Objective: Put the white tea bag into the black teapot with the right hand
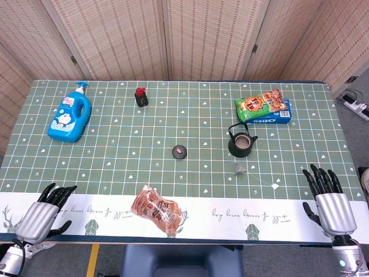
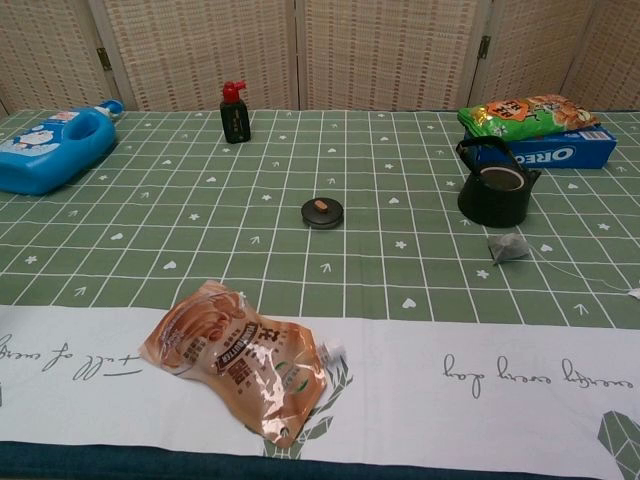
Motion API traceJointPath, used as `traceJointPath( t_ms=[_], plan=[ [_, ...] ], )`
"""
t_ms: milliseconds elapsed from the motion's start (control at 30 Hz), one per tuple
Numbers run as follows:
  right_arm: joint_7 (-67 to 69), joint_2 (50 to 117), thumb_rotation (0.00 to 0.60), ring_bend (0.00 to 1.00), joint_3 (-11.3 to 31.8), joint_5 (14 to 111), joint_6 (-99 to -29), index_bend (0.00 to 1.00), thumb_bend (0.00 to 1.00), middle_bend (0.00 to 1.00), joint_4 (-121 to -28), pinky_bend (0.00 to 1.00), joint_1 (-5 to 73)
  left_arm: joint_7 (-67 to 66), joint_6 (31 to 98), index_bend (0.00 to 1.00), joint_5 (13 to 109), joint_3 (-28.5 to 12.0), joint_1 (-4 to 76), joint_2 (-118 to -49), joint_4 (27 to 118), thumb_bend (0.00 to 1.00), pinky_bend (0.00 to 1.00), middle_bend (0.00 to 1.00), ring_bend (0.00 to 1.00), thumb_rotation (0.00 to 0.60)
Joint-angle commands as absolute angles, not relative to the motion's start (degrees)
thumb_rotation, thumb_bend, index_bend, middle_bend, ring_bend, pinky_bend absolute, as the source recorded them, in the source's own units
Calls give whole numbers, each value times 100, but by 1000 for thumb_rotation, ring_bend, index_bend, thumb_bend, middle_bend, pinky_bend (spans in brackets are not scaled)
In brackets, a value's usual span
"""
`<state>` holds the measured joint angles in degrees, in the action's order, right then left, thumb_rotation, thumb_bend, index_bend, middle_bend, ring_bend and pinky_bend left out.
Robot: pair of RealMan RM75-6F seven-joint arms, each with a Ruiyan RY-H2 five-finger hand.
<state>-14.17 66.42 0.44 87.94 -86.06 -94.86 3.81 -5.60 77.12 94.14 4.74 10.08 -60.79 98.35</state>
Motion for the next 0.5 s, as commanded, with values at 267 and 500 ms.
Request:
traceJointPath(
  t_ms=[267, 500],
  plan=[
    [-1412, 6657, 600, 0, -48, 8934, -8468, 0, 370, 0, -9469, 0, 408, -602, 7776, 0, 9570, 547, 972, -6103, 9904, 272, 37, 101, 99, 600],
    [-1375, 6696, 600, 0, -29, 8997, -8007, 59, 370, 0, -9418, 0, 688, -410, 7636, 0, 9397, 479, 1052, -6056, 9829, 272, 37, 102, 99, 600]
  ],
)
